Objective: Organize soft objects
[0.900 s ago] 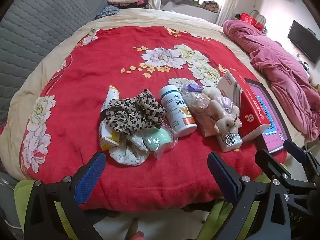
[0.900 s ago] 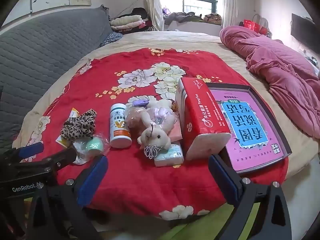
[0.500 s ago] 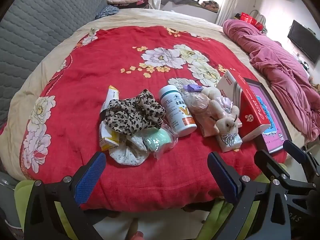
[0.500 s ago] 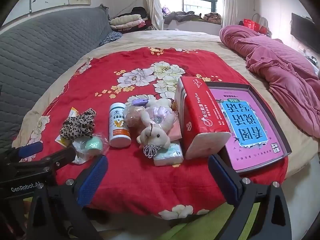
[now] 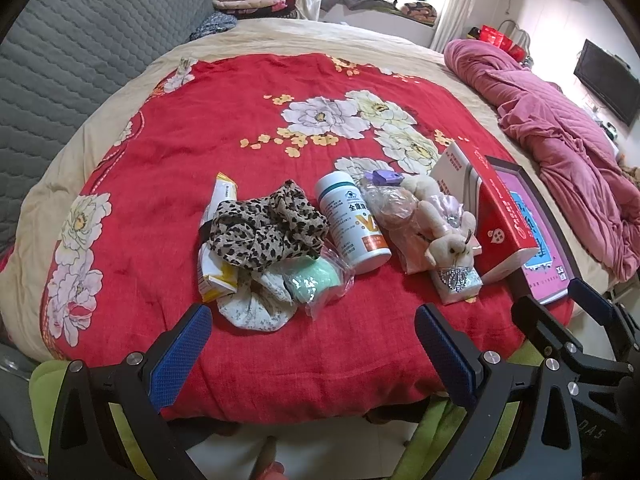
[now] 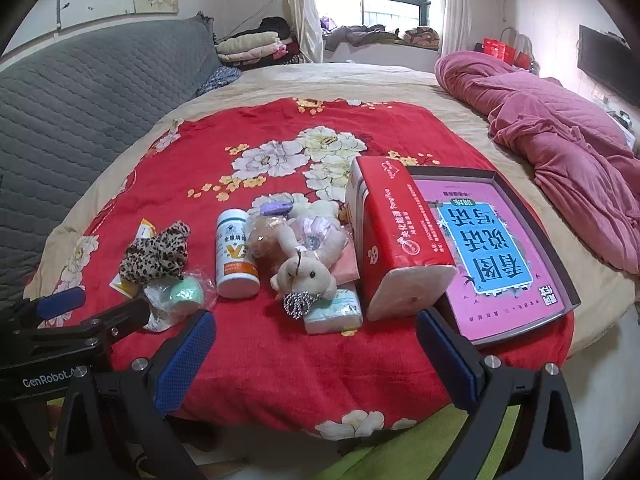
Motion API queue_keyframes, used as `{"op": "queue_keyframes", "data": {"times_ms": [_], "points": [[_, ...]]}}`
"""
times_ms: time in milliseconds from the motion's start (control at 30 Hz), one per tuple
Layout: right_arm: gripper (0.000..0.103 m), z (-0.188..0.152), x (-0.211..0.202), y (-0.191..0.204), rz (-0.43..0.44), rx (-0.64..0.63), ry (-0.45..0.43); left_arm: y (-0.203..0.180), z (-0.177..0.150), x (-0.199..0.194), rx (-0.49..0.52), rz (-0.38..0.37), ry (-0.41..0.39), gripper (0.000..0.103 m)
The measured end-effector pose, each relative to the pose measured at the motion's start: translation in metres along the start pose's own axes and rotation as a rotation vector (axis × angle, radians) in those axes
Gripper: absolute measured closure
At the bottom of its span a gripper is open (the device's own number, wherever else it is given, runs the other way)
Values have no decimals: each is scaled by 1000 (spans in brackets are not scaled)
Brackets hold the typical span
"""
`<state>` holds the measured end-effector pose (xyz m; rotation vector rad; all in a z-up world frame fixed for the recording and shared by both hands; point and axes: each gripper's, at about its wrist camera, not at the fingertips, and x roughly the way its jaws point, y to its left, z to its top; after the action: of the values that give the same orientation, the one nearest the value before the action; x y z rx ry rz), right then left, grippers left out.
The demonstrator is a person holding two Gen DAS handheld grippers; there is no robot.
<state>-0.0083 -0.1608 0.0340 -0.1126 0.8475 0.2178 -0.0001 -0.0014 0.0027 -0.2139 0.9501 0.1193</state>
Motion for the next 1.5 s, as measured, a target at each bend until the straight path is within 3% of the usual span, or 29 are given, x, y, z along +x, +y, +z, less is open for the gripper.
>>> {"op": "queue_keyframes", "data": {"times_ms": [167,267,467,700,967,1233,1333,1500], "points": [[2,0,0,1,-2,3,2,-1,0,-2,6,5,-14,2],[2,0,0,1,-2,5,0,0,1,0,-15,-11,49,2],[2,1,0,1,0,7,4,0,0,0,-24,-19,72,2],[2,0,2,1,0,8,13,1,0,-1,7,1,-7,2],[2,0,15,5,10,2,41,30,7,6,-49,-30,13,2],[2,3,39,14,24,-8,88,44,35,34,-45,43,91,2],[2,5,47,13,20,-8,96,36,45,54,-23,37,111,2],[3,8,56,9,18,0,103,25,59,79,-28,-34,140,7]]}}
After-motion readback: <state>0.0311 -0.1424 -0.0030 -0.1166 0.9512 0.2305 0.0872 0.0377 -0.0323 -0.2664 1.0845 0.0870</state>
